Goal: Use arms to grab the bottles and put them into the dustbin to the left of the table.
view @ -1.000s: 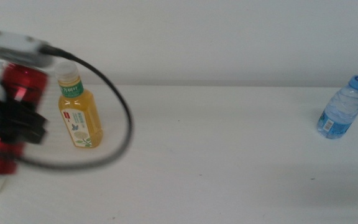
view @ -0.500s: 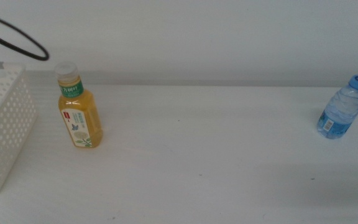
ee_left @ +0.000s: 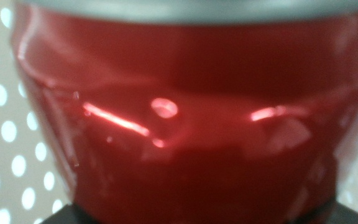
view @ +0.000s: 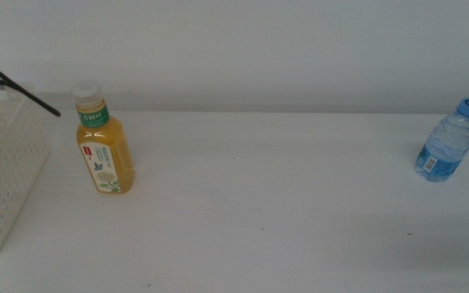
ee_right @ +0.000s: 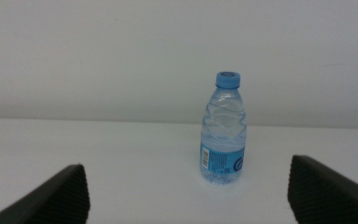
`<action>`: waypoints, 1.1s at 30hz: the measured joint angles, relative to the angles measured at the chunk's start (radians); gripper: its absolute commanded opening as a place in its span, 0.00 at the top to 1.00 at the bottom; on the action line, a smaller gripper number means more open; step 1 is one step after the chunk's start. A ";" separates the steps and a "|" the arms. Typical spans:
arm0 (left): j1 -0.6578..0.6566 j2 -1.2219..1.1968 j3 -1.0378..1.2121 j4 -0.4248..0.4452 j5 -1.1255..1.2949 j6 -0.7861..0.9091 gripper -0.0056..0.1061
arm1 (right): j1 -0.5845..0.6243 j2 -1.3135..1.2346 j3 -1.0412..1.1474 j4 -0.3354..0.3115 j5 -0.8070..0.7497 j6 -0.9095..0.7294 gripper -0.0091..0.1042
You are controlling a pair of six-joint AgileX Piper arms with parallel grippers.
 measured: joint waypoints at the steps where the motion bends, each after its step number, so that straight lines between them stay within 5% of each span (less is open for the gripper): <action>1: 0.000 0.007 0.000 0.010 -0.006 -0.002 0.59 | 0.000 0.000 0.000 0.000 0.000 0.000 0.17; 8: 0.000 0.021 -0.010 0.017 -0.034 -0.010 0.11 | 0.000 0.000 0.000 0.000 0.000 0.000 0.17; 22: -0.193 -0.325 0.036 0.069 -0.021 -0.305 0.11 | 0.000 0.000 0.000 0.000 0.000 -0.002 0.17; 33: -0.483 -0.798 0.658 0.036 -0.498 -0.498 0.11 | 0.000 0.000 0.000 0.000 0.000 -0.002 0.17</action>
